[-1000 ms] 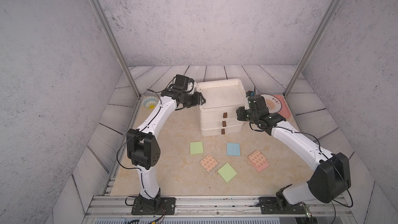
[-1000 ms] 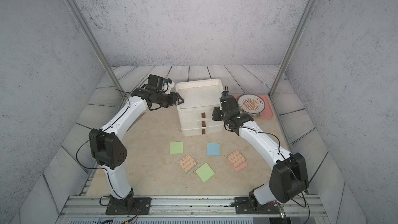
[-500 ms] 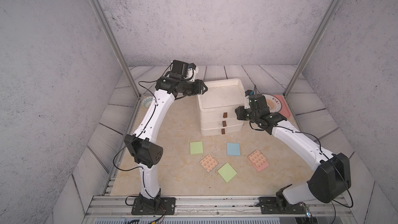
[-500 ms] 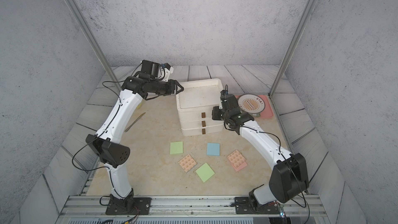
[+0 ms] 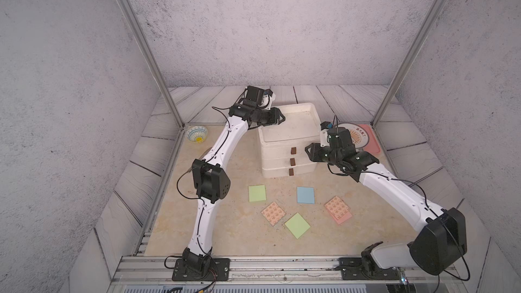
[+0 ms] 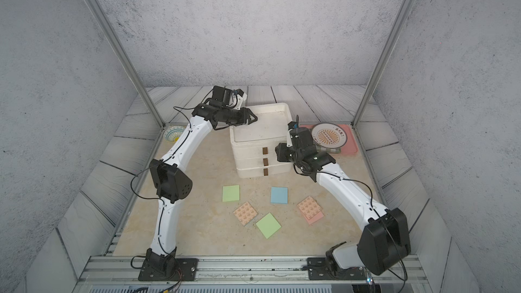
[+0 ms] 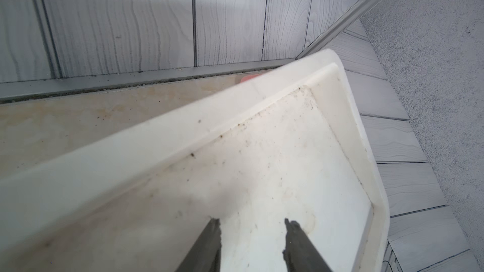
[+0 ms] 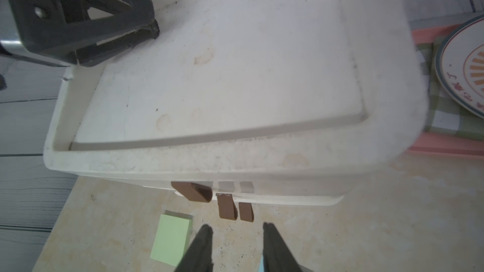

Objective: Please put the sticky notes in the drawer by color
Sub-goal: Open the drawer in the storage box.

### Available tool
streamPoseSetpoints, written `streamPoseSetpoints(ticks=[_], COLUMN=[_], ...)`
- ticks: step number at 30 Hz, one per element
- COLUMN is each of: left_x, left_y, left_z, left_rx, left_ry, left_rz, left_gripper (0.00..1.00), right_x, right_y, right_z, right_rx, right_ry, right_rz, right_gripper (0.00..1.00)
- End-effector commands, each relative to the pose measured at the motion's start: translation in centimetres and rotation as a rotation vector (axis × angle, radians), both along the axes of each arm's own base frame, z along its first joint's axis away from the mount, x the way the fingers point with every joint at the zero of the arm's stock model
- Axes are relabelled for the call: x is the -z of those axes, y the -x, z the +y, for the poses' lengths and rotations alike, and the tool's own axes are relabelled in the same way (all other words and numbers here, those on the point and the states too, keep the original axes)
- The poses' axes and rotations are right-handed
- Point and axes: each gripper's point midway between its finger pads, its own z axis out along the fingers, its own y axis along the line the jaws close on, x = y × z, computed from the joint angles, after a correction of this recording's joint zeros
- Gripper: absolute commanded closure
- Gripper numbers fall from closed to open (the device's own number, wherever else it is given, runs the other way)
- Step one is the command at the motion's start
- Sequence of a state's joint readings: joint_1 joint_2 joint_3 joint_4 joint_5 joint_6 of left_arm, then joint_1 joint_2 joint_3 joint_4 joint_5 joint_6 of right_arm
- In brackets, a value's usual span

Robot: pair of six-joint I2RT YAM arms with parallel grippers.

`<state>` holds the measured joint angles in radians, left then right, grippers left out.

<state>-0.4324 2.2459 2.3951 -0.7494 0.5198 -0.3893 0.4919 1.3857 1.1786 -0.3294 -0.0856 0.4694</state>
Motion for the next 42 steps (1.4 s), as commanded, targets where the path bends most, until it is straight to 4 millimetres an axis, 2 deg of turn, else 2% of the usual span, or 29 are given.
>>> streamPoseSetpoints(ticks=[1, 6, 16, 21, 23, 25, 29, 33, 39, 42], left_x=[6.0, 7.8, 8.5, 8.8, 9.0, 9.4, 10.0, 10.6, 11.8, 12.2], left_y=[1.6, 2.3, 2.8, 3.0, 3.1, 3.1, 3.1, 3.0, 2.6, 2.5], left_z=[1.0, 1.4, 1.4, 1.4, 1.4, 1.5, 1.6, 1.5, 1.3, 1.3], left_rx=[-0.024, -0.031, -0.017, -0.013, -0.011, -0.015, -0.015, -0.019, -0.03, -0.037], left_ry=[-0.071, -0.081, -0.089, -0.09, -0.091, -0.096, -0.105, -0.108, -0.115, -0.119], left_rz=[0.164, 0.191, 0.216, 0.225, 0.23, 0.237, 0.245, 0.26, 0.291, 0.303], left_gripper=[0.56, 0.56, 0.55, 0.55, 0.55, 0.55, 0.55, 0.55, 0.54, 0.53], right_x=[-0.7, -0.2, 2.1, 2.9, 2.8, 2.8, 2.4, 1.5, 1.8, 1.1], right_y=[0.4, -0.7, -3.0, -3.7, -3.8, -3.9, -3.5, -2.2, 1.0, 2.5], right_z=[1.7, 3.9, 4.5, 5.4, 5.6, 5.6, 5.4, 4.9, 3.3, 2.1], right_rx=[-0.019, 0.018, 0.092, 0.098, 0.099, 0.097, 0.082, 0.052, 0.049, 0.059], right_ry=[-0.017, 0.042, 0.083, 0.075, 0.072, 0.069, 0.091, 0.1, 0.056, 0.048], right_rz=[-0.052, -0.122, -0.135, -0.127, -0.129, -0.133, -0.137, -0.132, -0.075, -0.071], right_gripper=[0.58, 0.55, 0.54, 0.55, 0.6, 0.71, 0.91, 1.0, 1.0, 1.0])
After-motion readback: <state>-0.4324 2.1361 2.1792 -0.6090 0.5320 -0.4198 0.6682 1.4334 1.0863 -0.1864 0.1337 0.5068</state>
